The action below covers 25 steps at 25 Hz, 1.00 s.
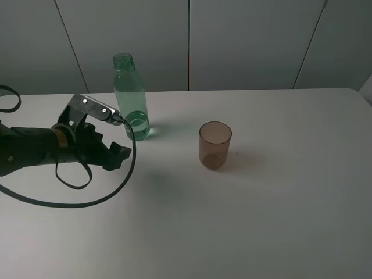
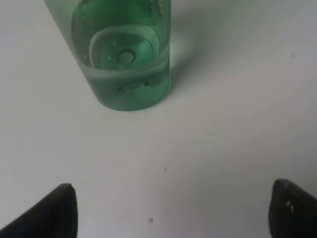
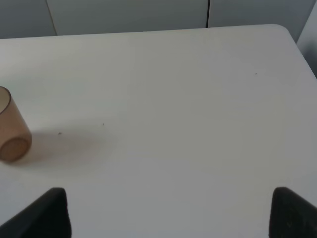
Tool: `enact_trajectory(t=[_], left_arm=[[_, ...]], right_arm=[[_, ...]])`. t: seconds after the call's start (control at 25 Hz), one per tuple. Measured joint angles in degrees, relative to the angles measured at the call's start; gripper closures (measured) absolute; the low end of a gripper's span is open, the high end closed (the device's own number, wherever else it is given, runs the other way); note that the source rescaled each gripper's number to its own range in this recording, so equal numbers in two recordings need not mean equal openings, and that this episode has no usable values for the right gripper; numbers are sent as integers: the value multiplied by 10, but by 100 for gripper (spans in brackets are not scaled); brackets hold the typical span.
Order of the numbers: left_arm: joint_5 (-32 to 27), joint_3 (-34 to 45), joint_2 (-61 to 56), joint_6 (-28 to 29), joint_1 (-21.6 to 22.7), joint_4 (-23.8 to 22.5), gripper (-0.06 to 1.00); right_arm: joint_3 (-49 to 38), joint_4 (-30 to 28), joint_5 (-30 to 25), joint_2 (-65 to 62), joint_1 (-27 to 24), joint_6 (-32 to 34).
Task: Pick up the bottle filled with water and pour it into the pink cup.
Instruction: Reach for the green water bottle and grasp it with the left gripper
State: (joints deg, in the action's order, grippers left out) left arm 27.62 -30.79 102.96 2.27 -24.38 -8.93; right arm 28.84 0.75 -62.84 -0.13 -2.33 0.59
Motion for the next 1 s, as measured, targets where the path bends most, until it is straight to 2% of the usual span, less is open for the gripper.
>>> enact_trajectory(t=[0.12, 0.2, 0.36, 0.52, 0.8, 1.0], left_arm=[[44, 7, 9, -23, 2, -1, 0], [73, 8, 19, -31, 7, 16, 0], [93, 8, 22, -54, 8, 48, 0], [130, 8, 22, -56, 8, 34, 0], [165, 8, 30, -58, 8, 28, 0], [176, 8, 30, -75, 8, 52, 0]], right_arm=[[0, 0, 0, 0, 0, 0], [0, 0, 0, 0, 0, 0], [0, 0, 0, 0, 0, 0], [0, 0, 0, 0, 0, 0], [0, 0, 0, 0, 0, 0], [0, 0, 0, 0, 0, 0]])
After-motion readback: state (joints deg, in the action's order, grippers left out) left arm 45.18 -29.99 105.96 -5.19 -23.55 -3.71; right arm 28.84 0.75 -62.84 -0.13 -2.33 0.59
